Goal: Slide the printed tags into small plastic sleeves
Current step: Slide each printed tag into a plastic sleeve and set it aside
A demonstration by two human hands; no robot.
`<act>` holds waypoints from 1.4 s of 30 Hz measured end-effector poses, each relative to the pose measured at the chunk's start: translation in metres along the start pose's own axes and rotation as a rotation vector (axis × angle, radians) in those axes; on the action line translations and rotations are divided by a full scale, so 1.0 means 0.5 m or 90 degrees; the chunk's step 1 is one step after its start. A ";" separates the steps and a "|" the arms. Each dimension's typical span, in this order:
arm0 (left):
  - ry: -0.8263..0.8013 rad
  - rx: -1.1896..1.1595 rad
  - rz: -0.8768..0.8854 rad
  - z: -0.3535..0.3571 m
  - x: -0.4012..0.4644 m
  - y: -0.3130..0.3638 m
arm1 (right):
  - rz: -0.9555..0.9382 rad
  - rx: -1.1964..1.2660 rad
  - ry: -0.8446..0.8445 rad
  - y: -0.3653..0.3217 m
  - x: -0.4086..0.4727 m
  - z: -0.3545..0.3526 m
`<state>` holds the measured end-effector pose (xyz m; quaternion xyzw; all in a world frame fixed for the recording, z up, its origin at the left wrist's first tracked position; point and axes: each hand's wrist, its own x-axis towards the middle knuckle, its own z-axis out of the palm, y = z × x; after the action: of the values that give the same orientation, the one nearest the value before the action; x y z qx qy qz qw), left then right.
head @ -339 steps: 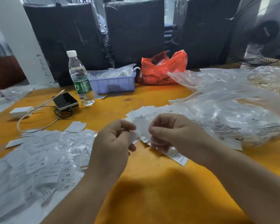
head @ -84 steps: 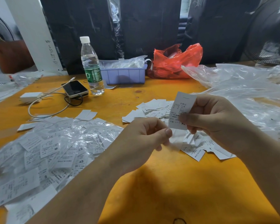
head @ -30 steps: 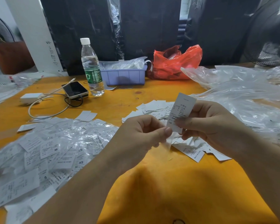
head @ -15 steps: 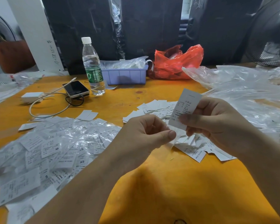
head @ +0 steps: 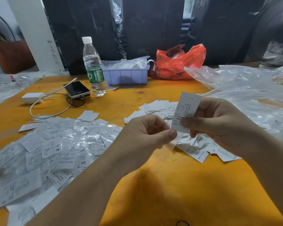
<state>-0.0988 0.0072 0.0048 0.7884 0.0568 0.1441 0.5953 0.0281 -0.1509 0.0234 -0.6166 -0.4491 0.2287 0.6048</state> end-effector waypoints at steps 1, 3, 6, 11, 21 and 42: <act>0.000 -0.001 -0.001 0.000 0.000 0.000 | -0.001 -0.009 0.002 0.000 0.000 0.001; -0.001 0.000 -0.002 0.001 0.000 0.000 | -0.004 -0.020 0.008 0.001 0.000 0.004; -0.003 0.008 -0.001 0.001 0.000 -0.001 | -0.007 -0.023 0.021 0.006 0.000 0.014; -0.001 0.018 0.009 0.000 -0.001 -0.002 | 0.020 -0.018 0.045 0.015 0.002 0.027; 0.016 0.028 0.012 -0.005 0.003 -0.011 | 0.141 -0.086 -0.059 0.000 0.000 0.009; -0.023 0.021 -0.002 -0.003 0.003 -0.012 | 0.084 -0.087 0.047 0.007 0.000 0.016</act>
<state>-0.0975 0.0107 -0.0003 0.8004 0.0496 0.1282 0.5835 0.0228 -0.1460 0.0187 -0.6929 -0.3992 0.2138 0.5611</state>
